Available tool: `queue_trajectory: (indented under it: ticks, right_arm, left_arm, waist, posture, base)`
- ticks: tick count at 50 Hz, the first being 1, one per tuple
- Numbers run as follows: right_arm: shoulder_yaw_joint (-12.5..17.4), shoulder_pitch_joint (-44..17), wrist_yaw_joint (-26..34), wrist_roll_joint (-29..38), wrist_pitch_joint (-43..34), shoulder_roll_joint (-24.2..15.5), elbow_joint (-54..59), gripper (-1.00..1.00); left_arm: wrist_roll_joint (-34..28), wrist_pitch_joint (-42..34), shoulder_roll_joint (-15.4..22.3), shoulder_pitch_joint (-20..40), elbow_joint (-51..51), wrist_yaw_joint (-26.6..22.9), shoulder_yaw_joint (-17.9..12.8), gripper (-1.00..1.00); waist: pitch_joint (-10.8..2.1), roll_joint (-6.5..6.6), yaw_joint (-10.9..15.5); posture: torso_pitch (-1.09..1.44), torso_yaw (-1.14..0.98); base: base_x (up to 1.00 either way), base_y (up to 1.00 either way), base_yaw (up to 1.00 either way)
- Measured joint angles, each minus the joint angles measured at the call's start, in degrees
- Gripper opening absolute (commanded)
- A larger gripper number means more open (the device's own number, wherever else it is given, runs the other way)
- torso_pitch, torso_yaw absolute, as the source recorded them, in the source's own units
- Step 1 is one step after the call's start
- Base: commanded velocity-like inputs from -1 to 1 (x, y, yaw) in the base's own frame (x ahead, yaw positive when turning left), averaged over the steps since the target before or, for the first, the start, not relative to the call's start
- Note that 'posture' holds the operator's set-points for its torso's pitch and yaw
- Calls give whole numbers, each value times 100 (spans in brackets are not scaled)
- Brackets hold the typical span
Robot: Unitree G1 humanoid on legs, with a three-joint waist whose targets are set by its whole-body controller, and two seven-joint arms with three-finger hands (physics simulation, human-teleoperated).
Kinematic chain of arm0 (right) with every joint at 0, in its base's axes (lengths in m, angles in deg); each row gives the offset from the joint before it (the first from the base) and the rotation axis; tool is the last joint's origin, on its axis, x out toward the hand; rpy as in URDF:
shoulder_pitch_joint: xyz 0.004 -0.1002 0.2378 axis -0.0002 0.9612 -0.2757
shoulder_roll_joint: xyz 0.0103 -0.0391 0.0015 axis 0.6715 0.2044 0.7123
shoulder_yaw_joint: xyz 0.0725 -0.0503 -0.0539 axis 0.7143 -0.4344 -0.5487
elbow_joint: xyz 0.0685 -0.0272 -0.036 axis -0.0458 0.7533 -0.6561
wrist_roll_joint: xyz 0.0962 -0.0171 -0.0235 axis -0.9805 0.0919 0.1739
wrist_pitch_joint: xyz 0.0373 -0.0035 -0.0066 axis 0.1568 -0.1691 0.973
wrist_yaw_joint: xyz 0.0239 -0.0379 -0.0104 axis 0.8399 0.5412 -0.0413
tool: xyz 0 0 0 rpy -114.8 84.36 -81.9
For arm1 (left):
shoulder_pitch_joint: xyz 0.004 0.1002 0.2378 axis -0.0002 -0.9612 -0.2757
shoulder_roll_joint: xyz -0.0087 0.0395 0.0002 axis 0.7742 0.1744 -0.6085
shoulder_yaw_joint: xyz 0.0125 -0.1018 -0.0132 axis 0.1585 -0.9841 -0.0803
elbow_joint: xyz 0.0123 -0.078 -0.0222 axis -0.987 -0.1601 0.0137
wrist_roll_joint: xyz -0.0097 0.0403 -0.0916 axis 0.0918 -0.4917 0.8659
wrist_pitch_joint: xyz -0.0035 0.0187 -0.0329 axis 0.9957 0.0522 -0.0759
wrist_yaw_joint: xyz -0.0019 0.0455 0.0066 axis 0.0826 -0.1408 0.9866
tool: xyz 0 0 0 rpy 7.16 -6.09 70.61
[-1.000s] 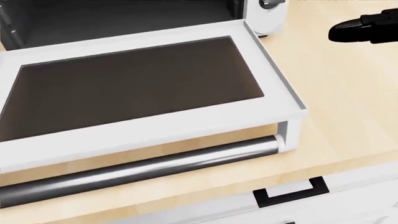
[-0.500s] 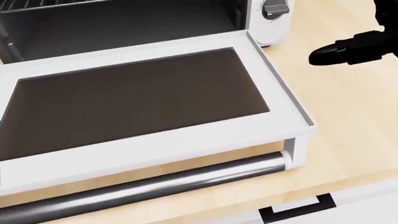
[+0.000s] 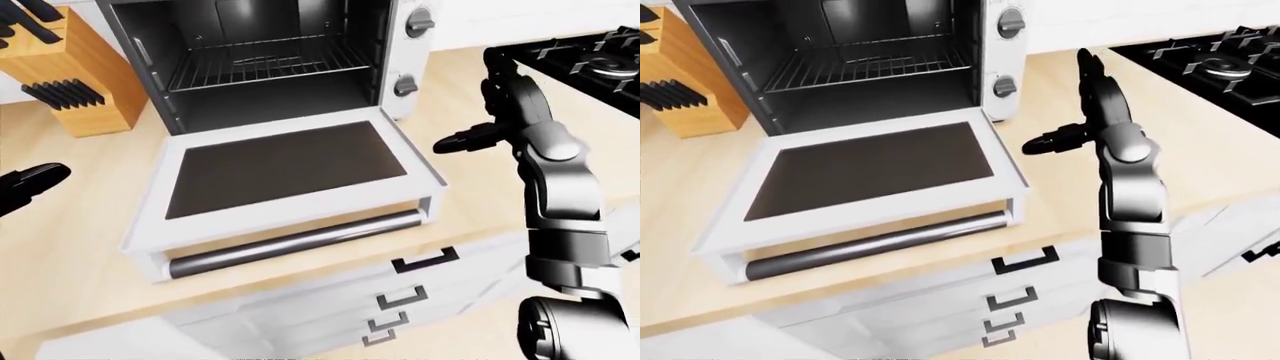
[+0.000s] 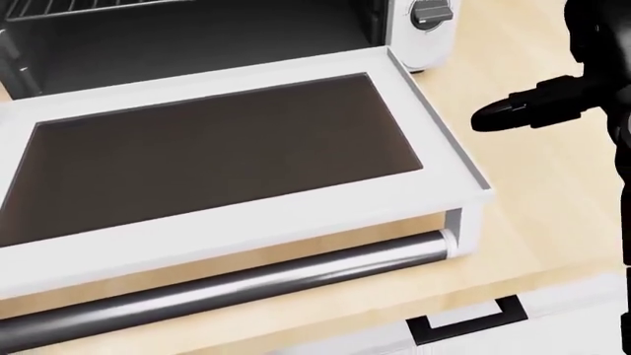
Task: Close the toaster oven door.
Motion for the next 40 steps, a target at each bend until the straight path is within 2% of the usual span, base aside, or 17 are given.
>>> queue_trajectory:
  ticks: [40]
  right_arm:
    - [-131,219,191,388,369,324,-47,100]
  left_arm:
    - [59,-25,53,6,8,6,-32,100]
  waist:
    - [-45,15,5]
  posture:
    - [0,0]
  base:
    - [0,0,0]
